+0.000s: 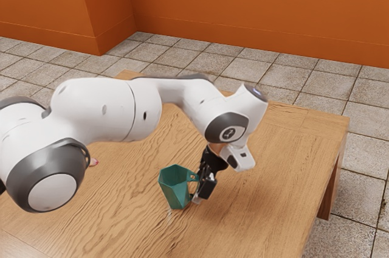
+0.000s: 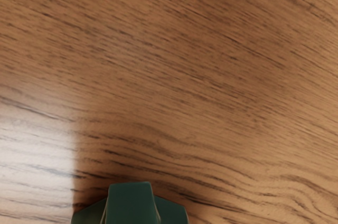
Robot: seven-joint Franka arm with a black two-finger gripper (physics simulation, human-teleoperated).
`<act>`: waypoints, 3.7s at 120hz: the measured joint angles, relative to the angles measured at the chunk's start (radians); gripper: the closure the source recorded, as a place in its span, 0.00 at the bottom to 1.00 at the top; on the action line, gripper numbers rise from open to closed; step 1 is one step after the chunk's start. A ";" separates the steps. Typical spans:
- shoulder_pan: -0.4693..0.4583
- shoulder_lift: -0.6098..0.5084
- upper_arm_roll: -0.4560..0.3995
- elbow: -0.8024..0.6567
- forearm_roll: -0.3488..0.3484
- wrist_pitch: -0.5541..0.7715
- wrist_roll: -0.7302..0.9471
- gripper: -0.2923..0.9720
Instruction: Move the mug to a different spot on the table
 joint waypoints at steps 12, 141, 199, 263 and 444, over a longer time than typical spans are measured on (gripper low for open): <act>0.001 0.000 0.000 -0.009 0.000 0.005 0.006 0.23; -0.008 0.021 0.000 -0.013 0.020 0.034 0.031 0.59; -0.014 0.022 0.000 -0.009 0.045 0.033 0.032 0.71; -0.024 0.020 0.001 0.008 0.098 -0.009 0.028 0.77; 0.188 0.048 0.001 0.175 0.309 -0.077 0.061 0.77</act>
